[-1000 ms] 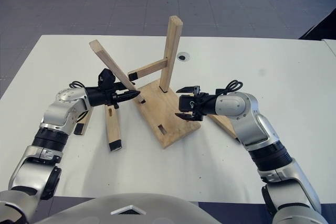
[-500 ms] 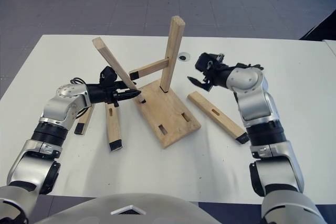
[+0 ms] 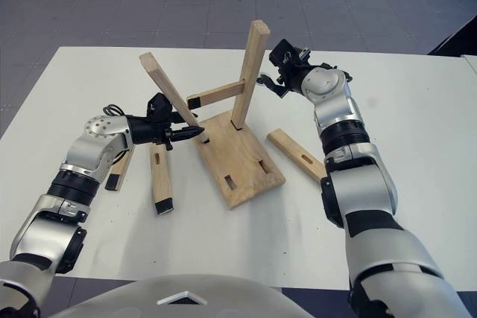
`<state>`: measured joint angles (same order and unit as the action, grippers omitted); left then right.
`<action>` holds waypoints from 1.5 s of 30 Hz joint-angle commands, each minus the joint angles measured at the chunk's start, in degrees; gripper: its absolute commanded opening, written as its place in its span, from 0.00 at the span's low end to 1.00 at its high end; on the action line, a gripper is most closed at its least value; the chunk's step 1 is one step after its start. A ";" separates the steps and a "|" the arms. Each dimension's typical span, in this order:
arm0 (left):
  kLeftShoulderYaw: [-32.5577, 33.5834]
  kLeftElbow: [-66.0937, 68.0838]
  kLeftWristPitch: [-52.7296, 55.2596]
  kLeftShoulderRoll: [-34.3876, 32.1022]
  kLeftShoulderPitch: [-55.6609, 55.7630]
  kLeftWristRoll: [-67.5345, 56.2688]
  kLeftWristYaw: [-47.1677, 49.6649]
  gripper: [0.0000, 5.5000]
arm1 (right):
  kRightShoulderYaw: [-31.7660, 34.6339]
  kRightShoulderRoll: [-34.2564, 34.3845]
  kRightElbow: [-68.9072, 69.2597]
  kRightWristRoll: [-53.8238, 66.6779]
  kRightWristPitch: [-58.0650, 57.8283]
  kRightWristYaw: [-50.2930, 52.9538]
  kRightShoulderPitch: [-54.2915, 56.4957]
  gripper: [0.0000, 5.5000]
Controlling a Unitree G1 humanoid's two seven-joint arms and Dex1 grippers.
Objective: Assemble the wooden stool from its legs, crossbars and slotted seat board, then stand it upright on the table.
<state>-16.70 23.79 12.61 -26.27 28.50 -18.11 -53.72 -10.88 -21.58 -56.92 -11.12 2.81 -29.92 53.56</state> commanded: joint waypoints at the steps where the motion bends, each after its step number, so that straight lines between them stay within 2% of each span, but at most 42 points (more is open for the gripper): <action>1: -3.07 4.70 9.50 -1.40 -7.37 4.68 0.64 0.38 | -0.30 -0.37 -1.95 -0.88 1.55 -0.69 1.46 0.70; 10: -1.85 1.06 15.68 -0.61 -9.32 -0.31 -1.41 0.37 | -0.65 0.19 -3.62 -1.76 2.65 -1.38 1.23 0.70; 16: -4.95 -0.20 11.45 -2.02 -9.37 4.44 -0.93 0.37 | -0.83 0.38 -3.69 -1.77 2.97 -1.70 1.24 0.70; 32: -8.05 4.12 10.71 -2.98 -5.81 7.30 -0.78 0.37 | -0.91 1.43 2.73 -0.60 2.45 -5.07 -1.43 0.70; 39: -8.77 4.64 10.17 -3.19 -5.60 7.89 -1.40 0.37 | -1.08 -0.88 2.15 -3.04 0.93 -1.29 -0.78 0.70; 45: -8.63 4.97 9.80 -2.78 -5.53 7.63 -1.07 0.37 | -0.91 -3.13 -5.70 -5.43 0.92 4.81 2.37 0.70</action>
<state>-18.85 22.43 17.77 -27.54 29.72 -19.37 -55.04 -11.93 -22.98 -60.19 -15.59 3.68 -26.73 52.90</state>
